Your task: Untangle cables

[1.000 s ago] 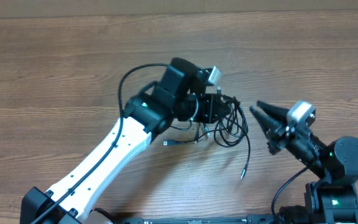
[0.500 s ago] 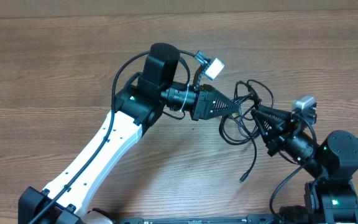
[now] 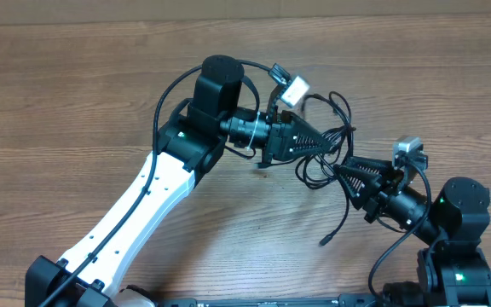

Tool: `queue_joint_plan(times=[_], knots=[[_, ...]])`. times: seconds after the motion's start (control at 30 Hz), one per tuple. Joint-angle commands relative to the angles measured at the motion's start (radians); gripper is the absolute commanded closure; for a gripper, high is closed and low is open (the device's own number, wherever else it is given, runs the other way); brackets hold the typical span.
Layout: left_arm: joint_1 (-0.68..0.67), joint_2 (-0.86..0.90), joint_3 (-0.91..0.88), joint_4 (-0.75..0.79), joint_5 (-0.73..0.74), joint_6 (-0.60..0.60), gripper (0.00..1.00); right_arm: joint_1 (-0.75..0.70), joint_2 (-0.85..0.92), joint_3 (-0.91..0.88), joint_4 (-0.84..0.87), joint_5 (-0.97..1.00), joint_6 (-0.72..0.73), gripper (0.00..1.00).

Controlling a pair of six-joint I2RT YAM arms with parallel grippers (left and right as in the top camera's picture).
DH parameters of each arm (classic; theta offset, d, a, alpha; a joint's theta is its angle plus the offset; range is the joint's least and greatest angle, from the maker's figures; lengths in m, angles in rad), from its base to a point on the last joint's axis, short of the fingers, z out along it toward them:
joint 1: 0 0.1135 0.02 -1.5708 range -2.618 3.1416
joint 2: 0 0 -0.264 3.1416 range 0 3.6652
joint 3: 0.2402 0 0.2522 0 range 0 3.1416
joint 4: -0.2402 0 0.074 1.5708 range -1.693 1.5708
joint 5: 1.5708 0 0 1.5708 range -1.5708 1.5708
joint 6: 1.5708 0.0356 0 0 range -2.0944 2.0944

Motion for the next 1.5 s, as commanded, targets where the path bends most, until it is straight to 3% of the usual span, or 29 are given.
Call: queue_joint_plan(times=[0.0,0.23,0.57,0.6,0.63,0.67,0.7,0.8,0.87,0.93,1.03,1.13,1.33,1.47], knots=[[-0.002,-0.006,0.007,0.024,0.056,-0.014,0.96,-0.002,0.006,0.009,-0.001,-0.014,0.003,0.53],[0.000,-0.006,0.007,0.040,0.123,-0.014,0.96,-0.002,0.044,0.009,-0.002,0.076,0.001,0.49],[0.024,-0.006,0.007,0.013,0.048,0.016,0.96,-0.002,0.069,0.009,0.012,0.060,0.005,0.50],[0.026,-0.006,0.007,0.020,0.067,0.016,0.96,-0.002,0.068,0.009,0.012,0.061,0.004,0.55],[0.026,-0.006,0.007,0.025,0.083,0.011,0.96,-0.002,0.069,0.009,0.013,0.061,0.004,0.67],[0.026,-0.006,0.007,0.028,0.090,0.004,0.96,-0.002,0.071,0.009,0.013,0.061,0.004,0.88],[0.025,-0.006,0.007,0.029,0.090,-0.009,0.96,-0.002,0.072,0.009,0.013,0.061,0.004,0.96],[0.025,-0.006,0.007,0.028,0.089,-0.013,0.95,-0.002,0.074,0.009,0.013,0.061,0.005,0.96],[0.026,-0.006,0.007,0.029,0.087,-0.013,0.86,-0.002,0.074,0.010,0.014,0.067,-0.004,0.96],[0.026,-0.006,0.007,0.027,0.069,-0.013,0.85,-0.002,0.074,0.010,0.017,0.120,-0.003,0.96],[0.026,-0.006,0.007,-0.035,-0.032,0.008,0.88,-0.002,0.074,0.010,0.059,0.183,-0.004,0.96],[0.026,-0.006,0.007,-0.204,-0.313,0.043,0.96,-0.002,0.074,0.010,0.142,0.207,-0.006,0.96],[0.026,-0.006,0.007,-0.550,-0.954,-0.032,0.95,-0.002,0.074,0.045,0.194,0.215,-0.007,0.96],[0.026,-0.006,0.007,-0.671,-1.128,-0.055,0.89,-0.002,0.074,0.074,0.194,0.215,-0.007,0.96]])
